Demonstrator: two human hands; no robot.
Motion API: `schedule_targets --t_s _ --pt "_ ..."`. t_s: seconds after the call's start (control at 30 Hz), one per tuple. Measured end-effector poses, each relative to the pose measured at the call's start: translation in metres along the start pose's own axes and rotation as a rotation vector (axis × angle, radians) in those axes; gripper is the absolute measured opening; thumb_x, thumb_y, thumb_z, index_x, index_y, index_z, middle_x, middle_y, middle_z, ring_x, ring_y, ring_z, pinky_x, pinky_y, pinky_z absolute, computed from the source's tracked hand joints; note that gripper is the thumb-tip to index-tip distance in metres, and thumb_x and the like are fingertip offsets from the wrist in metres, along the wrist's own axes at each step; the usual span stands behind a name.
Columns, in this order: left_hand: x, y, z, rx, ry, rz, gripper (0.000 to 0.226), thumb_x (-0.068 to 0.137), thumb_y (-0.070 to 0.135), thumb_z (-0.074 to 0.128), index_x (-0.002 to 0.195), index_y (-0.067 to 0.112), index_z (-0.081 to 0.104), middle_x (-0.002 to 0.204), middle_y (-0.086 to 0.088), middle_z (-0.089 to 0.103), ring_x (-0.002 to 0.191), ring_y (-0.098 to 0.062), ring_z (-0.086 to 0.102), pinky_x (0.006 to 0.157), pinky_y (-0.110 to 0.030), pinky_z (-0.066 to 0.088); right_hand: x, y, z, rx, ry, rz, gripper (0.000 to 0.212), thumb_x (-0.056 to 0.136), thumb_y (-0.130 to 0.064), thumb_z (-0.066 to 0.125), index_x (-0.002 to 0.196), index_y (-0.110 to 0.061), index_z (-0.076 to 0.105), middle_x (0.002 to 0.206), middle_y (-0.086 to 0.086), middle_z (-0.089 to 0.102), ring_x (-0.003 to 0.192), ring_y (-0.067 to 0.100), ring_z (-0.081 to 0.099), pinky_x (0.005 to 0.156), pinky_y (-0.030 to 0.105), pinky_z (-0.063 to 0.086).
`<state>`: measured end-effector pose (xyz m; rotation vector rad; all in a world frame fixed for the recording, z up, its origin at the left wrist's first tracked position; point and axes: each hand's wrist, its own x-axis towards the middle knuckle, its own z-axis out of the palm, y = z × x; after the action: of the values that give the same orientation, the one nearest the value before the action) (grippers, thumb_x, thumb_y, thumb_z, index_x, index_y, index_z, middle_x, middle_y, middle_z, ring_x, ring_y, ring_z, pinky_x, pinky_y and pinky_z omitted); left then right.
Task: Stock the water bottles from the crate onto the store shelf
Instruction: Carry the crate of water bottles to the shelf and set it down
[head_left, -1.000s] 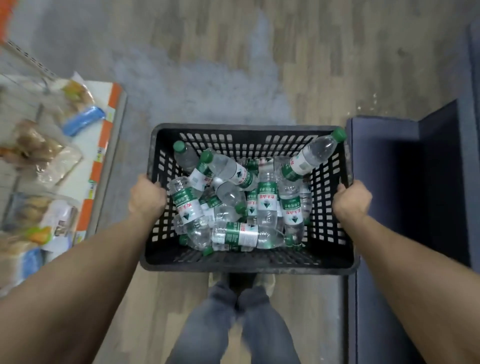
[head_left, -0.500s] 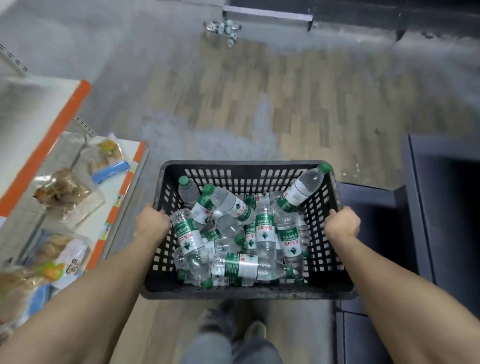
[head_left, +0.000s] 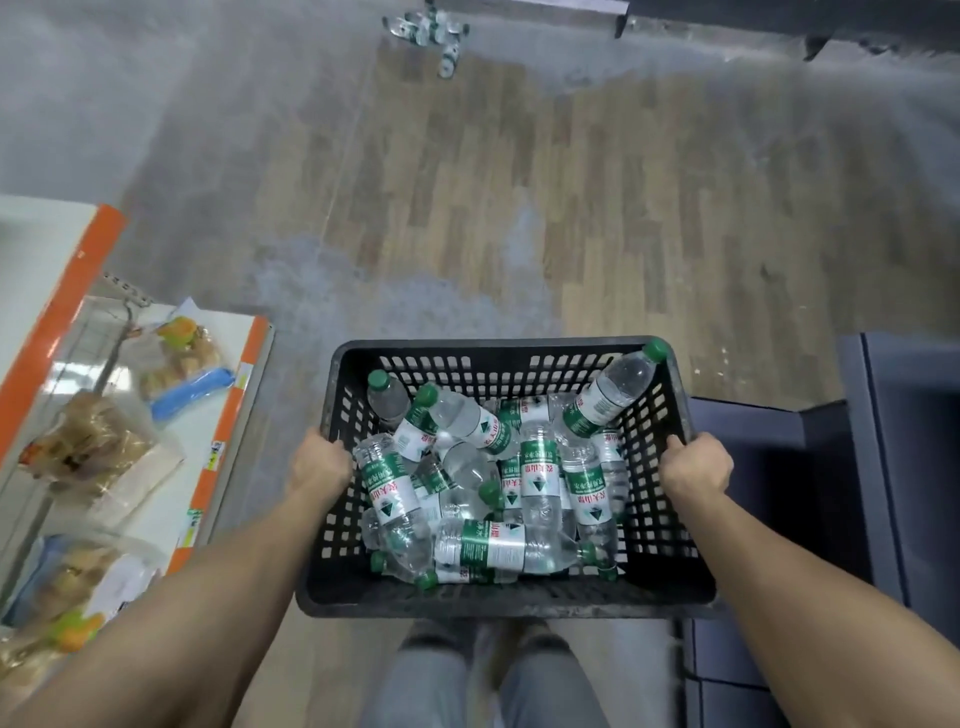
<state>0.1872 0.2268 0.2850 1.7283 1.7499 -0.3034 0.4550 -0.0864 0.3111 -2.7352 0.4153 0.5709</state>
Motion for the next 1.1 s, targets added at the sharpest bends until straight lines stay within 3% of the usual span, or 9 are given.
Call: schedule_targets --t_s 0.23,0.43,0.63,0.9,1.1 --pt "0.067 0.123 -0.013 0.058 0.022 0.072 0.029 0.099 0.017 0.052 0.121 -0.001 0.057 0.111 -0.023 0.065 0.102 -0.039 0.062 0.088 -0.045 0.053 0.075 -0.082 -0.007 -0.005 0.006 0.038 0.039 0.099 -0.026 0.056 0.116 0.008 0.059 0.114 0.029 0.063 0.11 0.044 0.059 0.083 0.043 0.05" --pt "0.123 0.256 -0.022 0.043 0.074 0.11 0.032 0.101 0.017 0.05 0.126 -0.002 0.057 0.12 -0.026 0.063 0.111 -0.042 0.059 0.09 -0.041 0.048 0.169 -0.184 -0.022 -0.007 -0.011 0.058 0.043 0.099 -0.03 0.055 0.112 0.01 0.062 0.11 0.027 0.065 0.106 0.041 0.063 0.082 0.042 0.052" --pt "0.18 0.388 -0.039 0.016 0.08 0.19 0.033 0.1 0.01 0.049 0.129 -0.005 0.054 0.121 -0.025 0.063 0.111 -0.041 0.06 0.088 -0.037 0.047 0.25 -0.289 -0.054 0.079 0.018 0.057 0.042 0.099 -0.025 0.057 0.117 0.013 0.06 0.118 0.029 0.063 0.116 0.04 0.058 0.094 0.041 0.047" --pt "0.316 0.543 -0.05 -0.033 0.127 0.208 0.036 0.098 0.023 0.055 0.128 0.004 0.056 0.122 -0.022 0.063 0.114 -0.041 0.058 0.096 -0.042 0.047 0.359 -0.445 -0.078 0.137 0.036 0.027 0.038 0.099 -0.024 0.056 0.115 0.011 0.061 0.115 0.025 0.065 0.112 0.038 0.061 0.087 0.037 0.049" --pt "0.416 0.646 -0.054 -0.017 0.092 0.206 0.033 0.097 0.024 0.056 0.123 0.005 0.059 0.114 -0.019 0.066 0.102 -0.038 0.062 0.085 -0.039 0.048 0.436 -0.562 -0.068 0.119 0.036 0.082 0.04 0.098 -0.026 0.058 0.117 0.009 0.061 0.117 0.025 0.064 0.111 0.037 0.061 0.086 0.036 0.05"
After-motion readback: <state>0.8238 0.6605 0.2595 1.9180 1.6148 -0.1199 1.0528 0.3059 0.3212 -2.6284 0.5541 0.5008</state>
